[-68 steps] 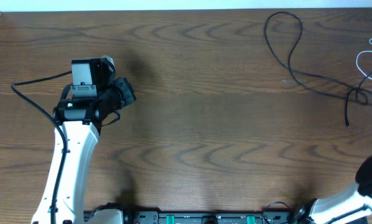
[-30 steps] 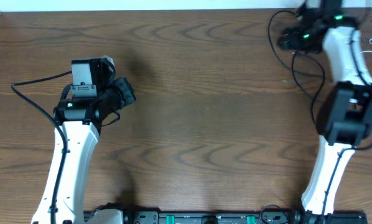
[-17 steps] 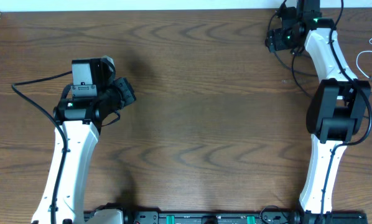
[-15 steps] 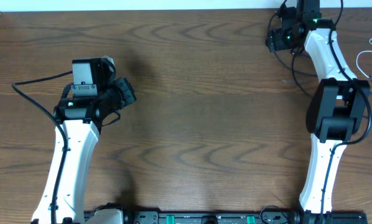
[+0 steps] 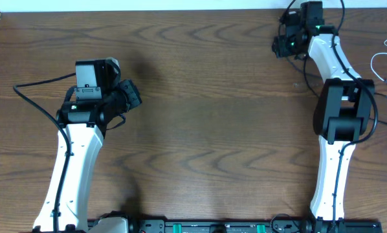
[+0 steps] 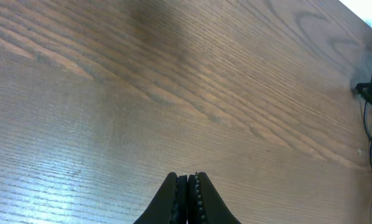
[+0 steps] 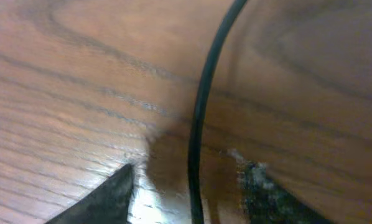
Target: Untangle cables
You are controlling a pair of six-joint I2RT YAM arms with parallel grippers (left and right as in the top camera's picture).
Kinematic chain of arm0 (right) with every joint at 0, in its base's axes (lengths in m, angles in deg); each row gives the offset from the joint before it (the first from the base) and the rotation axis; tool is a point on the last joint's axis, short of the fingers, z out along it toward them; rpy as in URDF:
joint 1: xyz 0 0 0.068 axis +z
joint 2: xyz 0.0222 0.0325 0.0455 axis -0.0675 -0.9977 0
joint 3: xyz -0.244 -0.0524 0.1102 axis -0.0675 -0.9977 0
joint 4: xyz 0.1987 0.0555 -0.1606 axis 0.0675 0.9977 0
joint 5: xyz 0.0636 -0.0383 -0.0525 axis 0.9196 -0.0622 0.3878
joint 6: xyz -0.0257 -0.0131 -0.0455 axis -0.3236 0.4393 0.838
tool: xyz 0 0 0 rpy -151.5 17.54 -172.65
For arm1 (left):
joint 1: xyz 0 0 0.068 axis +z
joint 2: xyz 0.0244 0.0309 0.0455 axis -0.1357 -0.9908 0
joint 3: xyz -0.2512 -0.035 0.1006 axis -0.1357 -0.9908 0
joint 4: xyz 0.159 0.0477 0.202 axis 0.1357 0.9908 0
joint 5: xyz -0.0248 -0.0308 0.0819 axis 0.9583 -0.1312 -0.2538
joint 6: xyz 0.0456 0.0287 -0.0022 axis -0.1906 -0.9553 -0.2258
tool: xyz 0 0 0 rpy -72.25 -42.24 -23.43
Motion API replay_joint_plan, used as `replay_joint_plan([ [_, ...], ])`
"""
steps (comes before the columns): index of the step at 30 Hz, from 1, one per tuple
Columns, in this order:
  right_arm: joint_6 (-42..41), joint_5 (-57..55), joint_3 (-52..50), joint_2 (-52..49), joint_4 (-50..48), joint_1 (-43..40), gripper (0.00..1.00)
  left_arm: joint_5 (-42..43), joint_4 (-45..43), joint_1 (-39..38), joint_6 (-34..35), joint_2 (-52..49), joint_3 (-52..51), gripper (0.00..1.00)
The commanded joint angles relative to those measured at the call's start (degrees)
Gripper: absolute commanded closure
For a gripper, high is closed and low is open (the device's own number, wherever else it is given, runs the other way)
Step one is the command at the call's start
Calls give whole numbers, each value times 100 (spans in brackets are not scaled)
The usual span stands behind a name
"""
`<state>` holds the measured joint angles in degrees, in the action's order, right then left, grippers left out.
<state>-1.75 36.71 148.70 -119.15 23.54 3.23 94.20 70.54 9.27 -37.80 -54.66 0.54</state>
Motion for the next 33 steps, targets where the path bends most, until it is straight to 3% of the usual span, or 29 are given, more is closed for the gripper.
replay_joint_plan([
  [1,31,44,44,-68,-17,33,63,-81,-4,22,-72,-44,46,92],
  [5,-223,-168,44,-66,37,4,84,-81,-7,22,-72,-44,46,92],
  [10,-728,-743,72,138,236,-133,99,-81,-7,22,-72,-44,46,92],
  [22,-748,-820,72,1598,608,-1067,99,-79,-70,22,-74,-44,46,92],
  [33,-780,-896,15,1307,841,-1851,99,-79,-68,22,-74,-44,46,92],
])
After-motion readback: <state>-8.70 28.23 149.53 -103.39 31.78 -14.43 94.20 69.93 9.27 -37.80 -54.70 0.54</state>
